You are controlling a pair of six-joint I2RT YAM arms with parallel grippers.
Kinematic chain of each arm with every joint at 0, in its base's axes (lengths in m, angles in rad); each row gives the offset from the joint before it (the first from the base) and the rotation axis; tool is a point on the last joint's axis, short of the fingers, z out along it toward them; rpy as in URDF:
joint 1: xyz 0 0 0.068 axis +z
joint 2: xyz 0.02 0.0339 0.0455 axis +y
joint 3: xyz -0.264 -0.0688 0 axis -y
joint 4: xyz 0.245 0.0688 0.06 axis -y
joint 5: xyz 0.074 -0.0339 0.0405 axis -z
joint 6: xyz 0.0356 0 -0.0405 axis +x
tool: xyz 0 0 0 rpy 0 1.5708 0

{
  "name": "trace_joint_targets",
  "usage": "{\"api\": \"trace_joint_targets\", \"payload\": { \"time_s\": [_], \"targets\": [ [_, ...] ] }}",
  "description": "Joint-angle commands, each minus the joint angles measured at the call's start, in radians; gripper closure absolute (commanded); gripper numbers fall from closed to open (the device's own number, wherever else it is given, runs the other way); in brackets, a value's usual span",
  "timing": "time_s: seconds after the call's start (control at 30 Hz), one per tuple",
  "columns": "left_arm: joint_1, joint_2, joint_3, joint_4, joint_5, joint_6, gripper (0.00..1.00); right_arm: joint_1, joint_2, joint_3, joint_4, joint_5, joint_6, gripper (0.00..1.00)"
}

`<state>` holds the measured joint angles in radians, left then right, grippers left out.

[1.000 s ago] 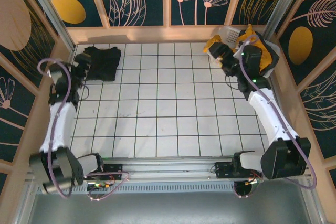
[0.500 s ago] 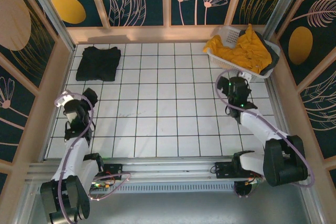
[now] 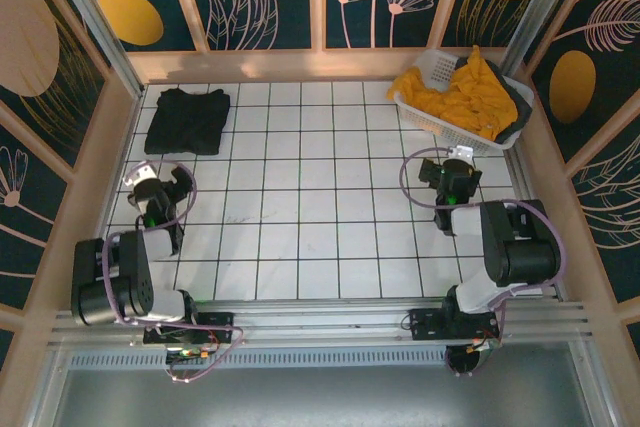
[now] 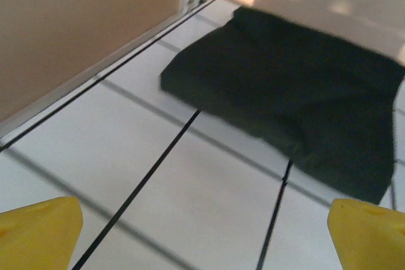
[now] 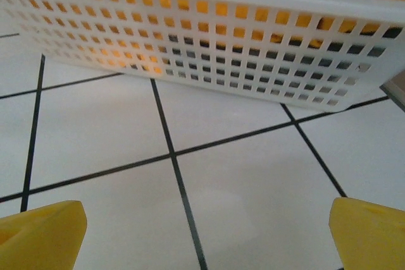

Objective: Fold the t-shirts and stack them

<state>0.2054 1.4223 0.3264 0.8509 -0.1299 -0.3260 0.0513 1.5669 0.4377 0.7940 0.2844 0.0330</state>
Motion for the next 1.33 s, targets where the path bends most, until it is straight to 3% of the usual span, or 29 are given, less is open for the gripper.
{"api": "trace_joint_targets", "payload": {
  "time_s": [0.0, 0.17, 0.43, 0.53, 1.3],
  "targets": [
    [-0.006, -0.001, -0.060, 0.259, 0.062, 0.007, 0.01, -0.020, -0.050, -0.077, 0.211, -0.103, -0.026, 0.01],
    [-0.028, -0.057, -0.239, 0.522, -0.001, 0.018, 0.01, -0.026, -0.091, -0.210, 0.414, -0.136, -0.031, 0.01],
    [-0.127, -0.011, -0.125, 0.386, 0.024, 0.152, 0.01, -0.052, -0.029, -0.221, 0.484, -0.152, 0.000, 0.01],
    [-0.177, 0.103, -0.110, 0.473, 0.024, 0.214, 0.01, -0.056, -0.028, -0.220, 0.484, -0.155, 0.001, 0.01],
    [-0.182, 0.099, -0.098, 0.435, 0.007, 0.214, 0.01, -0.059, -0.029, -0.220, 0.480, -0.160, 0.002, 0.01]
  ]
}}
